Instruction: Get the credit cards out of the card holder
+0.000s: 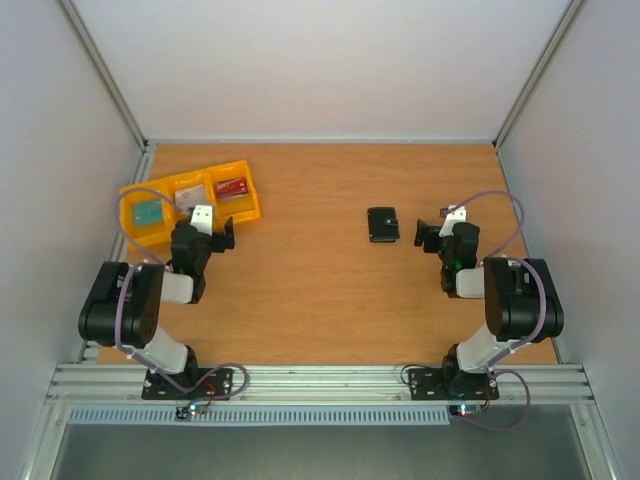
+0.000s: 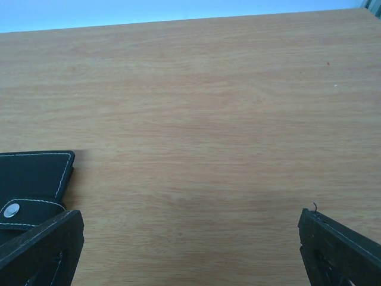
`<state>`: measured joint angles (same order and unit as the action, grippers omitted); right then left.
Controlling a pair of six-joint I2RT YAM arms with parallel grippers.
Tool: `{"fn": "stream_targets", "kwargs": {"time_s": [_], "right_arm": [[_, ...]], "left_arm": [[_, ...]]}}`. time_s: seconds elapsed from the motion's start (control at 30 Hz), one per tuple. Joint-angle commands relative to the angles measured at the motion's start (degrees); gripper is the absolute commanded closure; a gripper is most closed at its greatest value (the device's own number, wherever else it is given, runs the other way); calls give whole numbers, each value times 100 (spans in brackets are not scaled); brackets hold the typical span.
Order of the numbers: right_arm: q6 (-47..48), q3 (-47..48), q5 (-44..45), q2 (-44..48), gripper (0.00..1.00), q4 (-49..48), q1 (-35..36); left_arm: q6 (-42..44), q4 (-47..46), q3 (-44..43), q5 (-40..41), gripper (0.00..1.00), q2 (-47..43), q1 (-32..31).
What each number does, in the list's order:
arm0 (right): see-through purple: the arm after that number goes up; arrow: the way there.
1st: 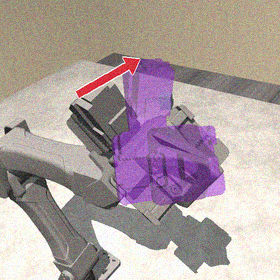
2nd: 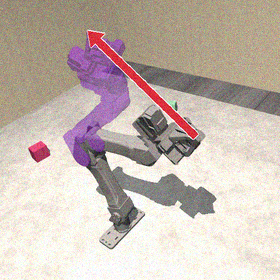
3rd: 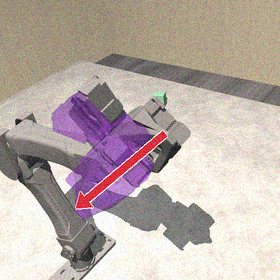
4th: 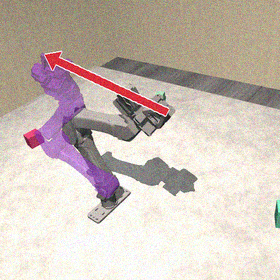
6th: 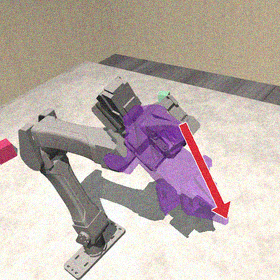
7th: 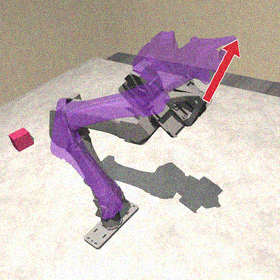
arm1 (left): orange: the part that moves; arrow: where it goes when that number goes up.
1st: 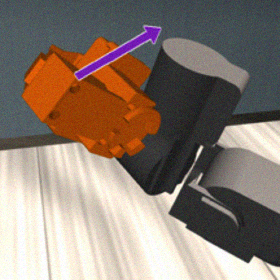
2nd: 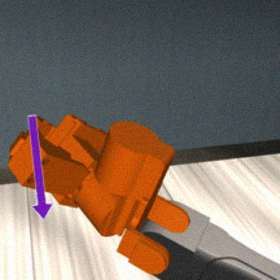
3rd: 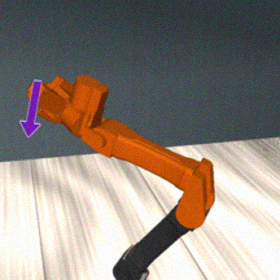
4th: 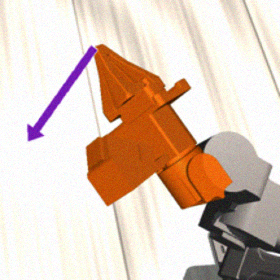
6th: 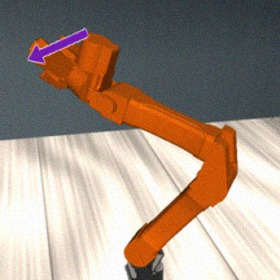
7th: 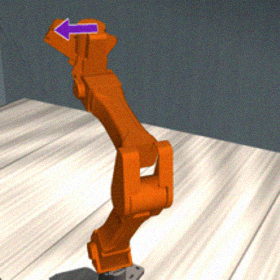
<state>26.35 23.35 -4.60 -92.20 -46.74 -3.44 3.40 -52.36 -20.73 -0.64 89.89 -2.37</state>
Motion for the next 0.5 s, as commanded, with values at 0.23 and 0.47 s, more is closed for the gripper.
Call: {"fn": "stream_targets", "kwargs": {"time_s": [0.23, 0.47], "right_arm": [[-75, 110, -32, 101, 1, -41, -25], [-175, 731, 203, 1015, 1, 1657, -18]], "left_arm": [[12, -213, -95, 47, 1, -41, -7], [10, -204, -98, 40, 1, -40, -8]]}}
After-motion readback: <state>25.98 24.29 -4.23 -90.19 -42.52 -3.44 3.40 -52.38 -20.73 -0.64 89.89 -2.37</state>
